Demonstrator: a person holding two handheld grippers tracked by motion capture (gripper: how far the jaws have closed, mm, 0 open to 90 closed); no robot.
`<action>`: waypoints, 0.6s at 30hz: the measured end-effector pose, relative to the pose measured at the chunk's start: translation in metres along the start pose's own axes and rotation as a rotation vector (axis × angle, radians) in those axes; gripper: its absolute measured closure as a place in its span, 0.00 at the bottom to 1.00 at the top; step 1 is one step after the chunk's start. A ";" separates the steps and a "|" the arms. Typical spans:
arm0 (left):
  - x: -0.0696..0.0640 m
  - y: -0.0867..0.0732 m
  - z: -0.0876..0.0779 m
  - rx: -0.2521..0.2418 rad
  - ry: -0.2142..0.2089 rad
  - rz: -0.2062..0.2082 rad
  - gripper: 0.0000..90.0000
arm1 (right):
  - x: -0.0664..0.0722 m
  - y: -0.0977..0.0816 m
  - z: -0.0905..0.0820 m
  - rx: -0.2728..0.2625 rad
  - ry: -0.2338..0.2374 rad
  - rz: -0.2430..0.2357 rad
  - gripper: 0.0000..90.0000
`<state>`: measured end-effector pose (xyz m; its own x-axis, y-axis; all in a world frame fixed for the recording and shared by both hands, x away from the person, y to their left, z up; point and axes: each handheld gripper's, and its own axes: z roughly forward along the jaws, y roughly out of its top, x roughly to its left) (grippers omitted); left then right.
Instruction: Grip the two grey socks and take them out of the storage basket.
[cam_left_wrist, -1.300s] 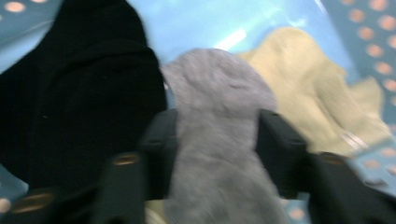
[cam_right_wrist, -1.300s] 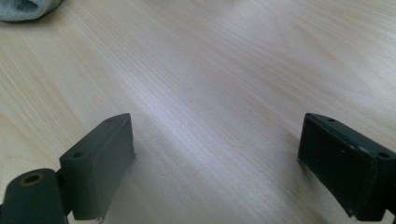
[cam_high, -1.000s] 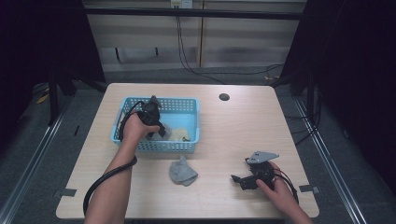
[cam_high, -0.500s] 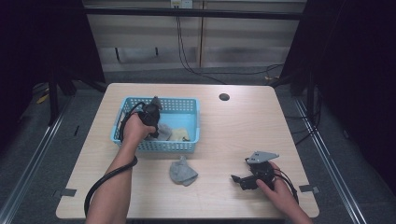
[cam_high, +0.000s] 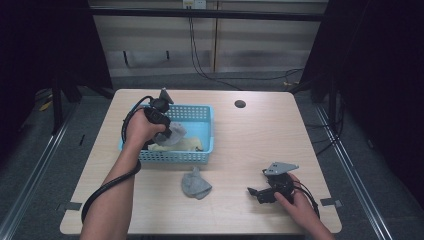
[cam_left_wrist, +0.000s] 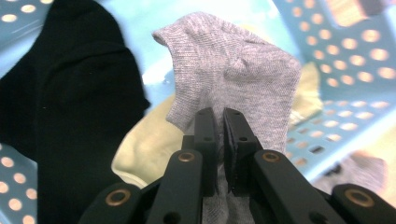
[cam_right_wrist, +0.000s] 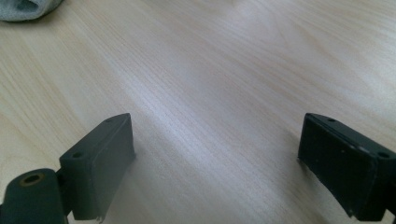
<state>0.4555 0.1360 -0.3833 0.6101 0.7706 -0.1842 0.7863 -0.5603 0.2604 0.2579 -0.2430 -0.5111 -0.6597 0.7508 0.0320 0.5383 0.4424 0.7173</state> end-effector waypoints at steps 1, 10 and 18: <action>-0.002 -0.001 -0.004 0.004 -0.006 0.010 0.94 | 0.000 0.000 0.000 0.000 0.000 0.000 0.11; -0.013 -0.004 -0.025 0.004 -0.028 0.054 0.94 | 0.000 0.000 0.000 0.003 0.000 0.004 0.11; -0.023 -0.007 -0.037 0.000 -0.042 0.093 0.95 | 0.000 0.000 0.000 0.000 0.000 0.000 0.11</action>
<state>0.4327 0.1332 -0.3459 0.6843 0.7017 -0.1984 0.7258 -0.6291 0.2784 0.2579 -0.2430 -0.5111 -0.6595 0.7510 0.0321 0.5385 0.4422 0.7173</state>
